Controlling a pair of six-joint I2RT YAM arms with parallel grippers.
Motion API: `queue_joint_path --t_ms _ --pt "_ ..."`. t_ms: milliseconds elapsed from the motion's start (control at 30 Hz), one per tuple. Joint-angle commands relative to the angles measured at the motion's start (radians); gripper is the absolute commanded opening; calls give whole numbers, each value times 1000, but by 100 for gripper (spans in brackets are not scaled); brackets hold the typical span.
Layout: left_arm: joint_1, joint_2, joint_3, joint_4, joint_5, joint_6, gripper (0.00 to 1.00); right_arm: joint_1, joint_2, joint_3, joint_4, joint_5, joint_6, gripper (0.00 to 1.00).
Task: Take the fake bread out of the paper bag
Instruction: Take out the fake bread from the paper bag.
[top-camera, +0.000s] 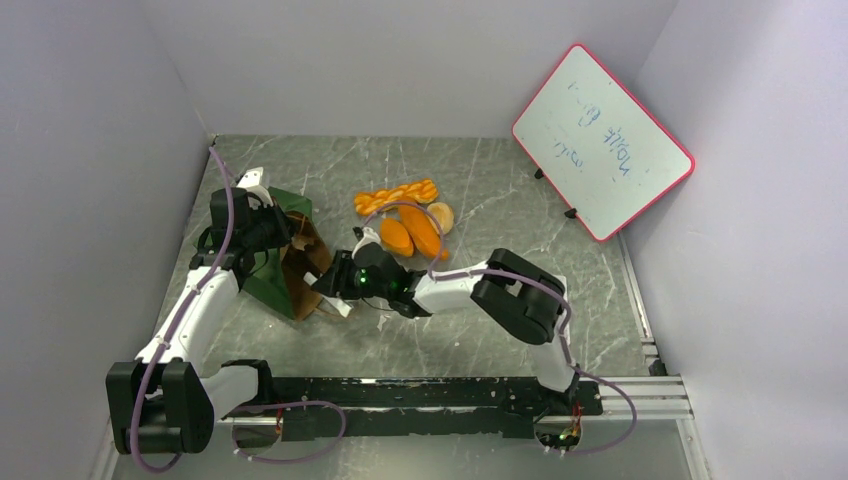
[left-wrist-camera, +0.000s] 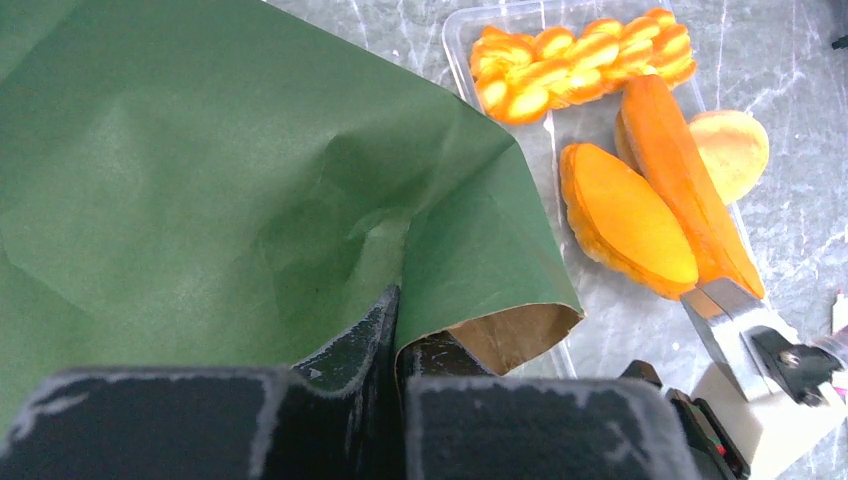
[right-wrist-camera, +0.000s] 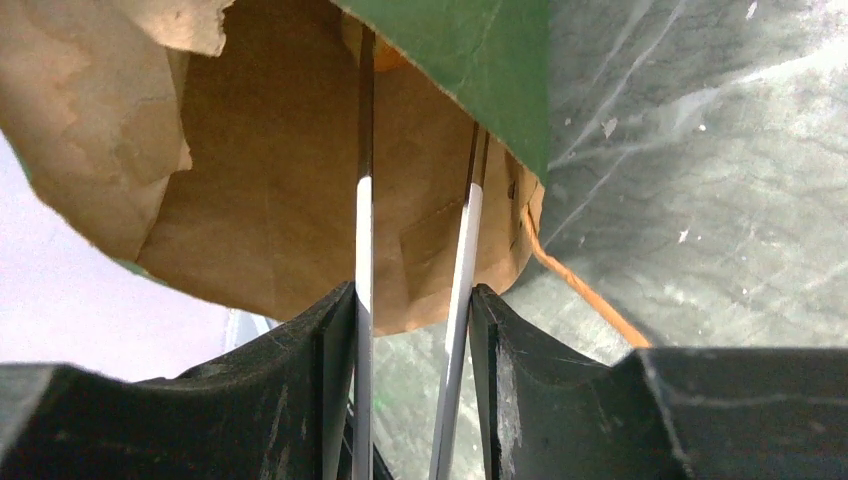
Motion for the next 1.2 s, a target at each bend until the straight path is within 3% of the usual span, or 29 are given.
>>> queue_joint_path --t_ms 0,333,667,1167 --pt "-5 -11 16 -8 45 -3 7 -16 50 48 4 7 27 47" --pt "-17 -10 10 -4 35 -15 7 -27 87 97 -29 61 57 47" --pt "-17 -22 9 -8 -32 -25 7 -12 22 1 -16 120 92 46" --pt "-34 -15 19 -31 2 -24 7 -30 139 173 -30 132 79 47"
